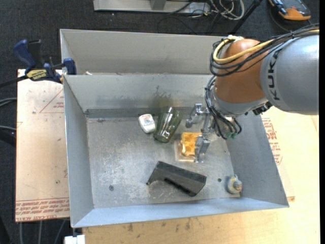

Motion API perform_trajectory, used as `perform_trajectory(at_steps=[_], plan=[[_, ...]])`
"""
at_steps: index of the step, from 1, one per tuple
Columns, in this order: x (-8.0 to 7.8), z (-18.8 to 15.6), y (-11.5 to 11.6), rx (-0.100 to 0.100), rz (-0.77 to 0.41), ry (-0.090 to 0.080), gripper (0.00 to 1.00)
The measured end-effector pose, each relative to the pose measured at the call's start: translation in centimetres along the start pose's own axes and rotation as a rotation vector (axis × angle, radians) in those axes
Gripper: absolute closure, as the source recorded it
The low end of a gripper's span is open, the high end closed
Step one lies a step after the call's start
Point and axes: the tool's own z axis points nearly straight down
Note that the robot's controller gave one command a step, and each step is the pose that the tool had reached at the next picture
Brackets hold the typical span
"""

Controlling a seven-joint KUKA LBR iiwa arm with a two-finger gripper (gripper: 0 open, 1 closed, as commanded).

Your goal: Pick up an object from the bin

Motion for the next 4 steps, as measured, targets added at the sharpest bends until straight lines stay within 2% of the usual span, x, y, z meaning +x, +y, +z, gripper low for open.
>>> perform_trajectory(at_steps=[1,2,4], plan=[[0.5,5.3,-0.5,0.0,-0.055,-0.002,0.0],[-1.4,6.6,-1.9,-0.01,0.184,-0.009,1.0],[-1.2,6.2,-2.0,-0.006,0.181,-0.007,1.0]])
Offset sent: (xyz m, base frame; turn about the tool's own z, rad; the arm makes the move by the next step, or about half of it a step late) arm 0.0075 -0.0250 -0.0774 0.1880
